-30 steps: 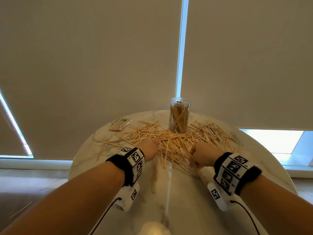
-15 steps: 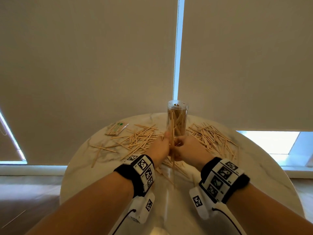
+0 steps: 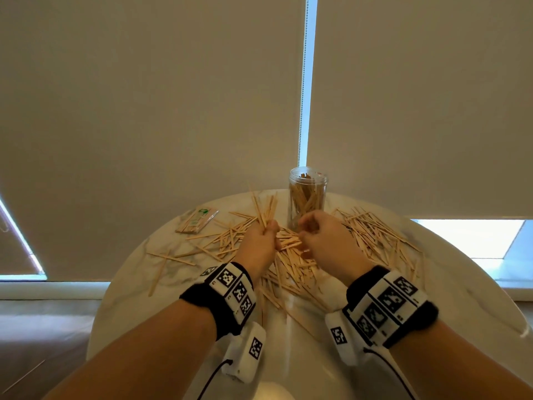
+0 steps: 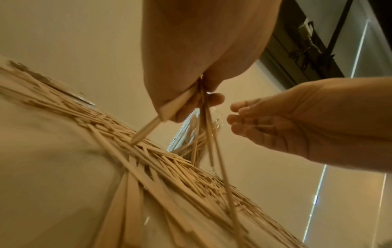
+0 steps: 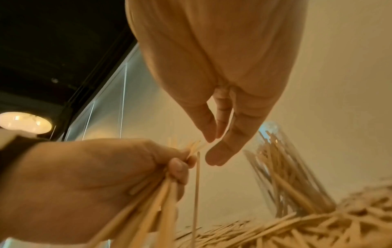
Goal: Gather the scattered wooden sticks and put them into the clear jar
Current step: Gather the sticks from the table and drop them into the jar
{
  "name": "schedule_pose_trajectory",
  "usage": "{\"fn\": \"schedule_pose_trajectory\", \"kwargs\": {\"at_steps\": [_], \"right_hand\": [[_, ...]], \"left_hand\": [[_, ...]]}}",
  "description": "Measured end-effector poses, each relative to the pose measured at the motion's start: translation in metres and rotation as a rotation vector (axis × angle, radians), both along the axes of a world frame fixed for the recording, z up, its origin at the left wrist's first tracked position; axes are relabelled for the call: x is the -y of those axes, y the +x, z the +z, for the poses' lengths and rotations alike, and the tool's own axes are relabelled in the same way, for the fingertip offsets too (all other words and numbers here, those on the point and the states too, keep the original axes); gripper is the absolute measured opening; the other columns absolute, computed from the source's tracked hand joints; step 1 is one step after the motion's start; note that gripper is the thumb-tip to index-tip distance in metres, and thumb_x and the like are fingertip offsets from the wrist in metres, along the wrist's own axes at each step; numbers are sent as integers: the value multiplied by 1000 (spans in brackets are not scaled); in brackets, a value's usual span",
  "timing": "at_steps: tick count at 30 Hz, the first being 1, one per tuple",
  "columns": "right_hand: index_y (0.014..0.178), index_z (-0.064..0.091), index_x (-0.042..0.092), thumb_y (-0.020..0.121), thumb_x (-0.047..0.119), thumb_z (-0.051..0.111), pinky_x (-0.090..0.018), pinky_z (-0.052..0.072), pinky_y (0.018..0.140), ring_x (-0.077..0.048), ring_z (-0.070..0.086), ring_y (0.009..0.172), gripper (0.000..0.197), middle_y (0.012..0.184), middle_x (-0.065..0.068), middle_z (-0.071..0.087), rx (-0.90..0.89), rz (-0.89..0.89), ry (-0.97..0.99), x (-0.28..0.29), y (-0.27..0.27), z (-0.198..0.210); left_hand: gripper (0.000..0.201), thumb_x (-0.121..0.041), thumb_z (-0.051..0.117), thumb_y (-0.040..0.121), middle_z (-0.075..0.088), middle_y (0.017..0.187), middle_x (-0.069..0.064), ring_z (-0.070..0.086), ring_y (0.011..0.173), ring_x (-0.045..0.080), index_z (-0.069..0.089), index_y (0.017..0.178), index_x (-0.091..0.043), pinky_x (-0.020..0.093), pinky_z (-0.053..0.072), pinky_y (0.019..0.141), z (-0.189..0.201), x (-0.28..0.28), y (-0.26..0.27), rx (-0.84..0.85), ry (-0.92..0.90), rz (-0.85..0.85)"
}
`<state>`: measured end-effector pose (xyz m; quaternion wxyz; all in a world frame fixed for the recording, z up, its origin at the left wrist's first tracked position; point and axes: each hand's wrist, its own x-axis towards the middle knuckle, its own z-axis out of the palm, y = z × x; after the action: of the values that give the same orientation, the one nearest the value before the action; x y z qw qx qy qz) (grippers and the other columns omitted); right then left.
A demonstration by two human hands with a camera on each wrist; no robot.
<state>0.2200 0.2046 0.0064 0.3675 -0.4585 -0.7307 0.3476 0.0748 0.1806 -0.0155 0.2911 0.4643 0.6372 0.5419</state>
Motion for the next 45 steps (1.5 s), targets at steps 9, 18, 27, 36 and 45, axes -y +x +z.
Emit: {"fn": "schedule_pose_trajectory", "kwargs": {"at_steps": [9, 18, 27, 36, 45], "right_hand": [[154, 24, 34, 93, 51, 61, -39, 47, 104, -19, 59, 122, 73, 138, -2, 58, -33, 61, 137, -25, -11, 54], [140, 48, 26, 103, 25, 53, -32, 60, 81, -14, 73, 81, 38, 102, 0, 71, -152, 133, 171, -10, -10, 76], [127, 64, 24, 103, 38, 49, -29, 49, 96, -15, 63, 114, 32, 123, 3, 67, 228, 179, 239, -1, -4, 77], [109, 70, 15, 89, 42, 71, -36, 60, 86, -12, 76, 81, 34, 96, 1, 77, 464, 434, -220, 36, 10, 22], [93, 73, 7, 89, 31, 74, -29, 62, 73, -11, 75, 69, 24, 82, -2, 78, 283, 275, -127, 46, 8, 13]], "left_hand": [[17, -31, 43, 106, 42, 61, -7, 43, 52, 12, 55, 105, -19, 30, 47, 56, 10, 14, 21, 166, -16, -414], [14, -33, 43, 106, 41, 65, -6, 34, 48, 8, 51, 100, -23, 24, 31, 46, 12, 16, 31, 136, 36, -395], [22, -32, 42, 106, 42, 62, -6, 34, 42, 7, 51, 99, -14, 25, 31, 44, 18, 21, 35, 163, 89, -410], [17, -30, 37, 107, 39, 66, -3, 33, 47, 7, 39, 96, -18, 26, 32, 48, 30, 12, 10, 495, 293, -67], [31, -42, 41, 104, 42, 65, -5, 36, 48, 8, 49, 93, -14, 24, 34, 47, 29, 31, 10, 393, 152, -179]]}}
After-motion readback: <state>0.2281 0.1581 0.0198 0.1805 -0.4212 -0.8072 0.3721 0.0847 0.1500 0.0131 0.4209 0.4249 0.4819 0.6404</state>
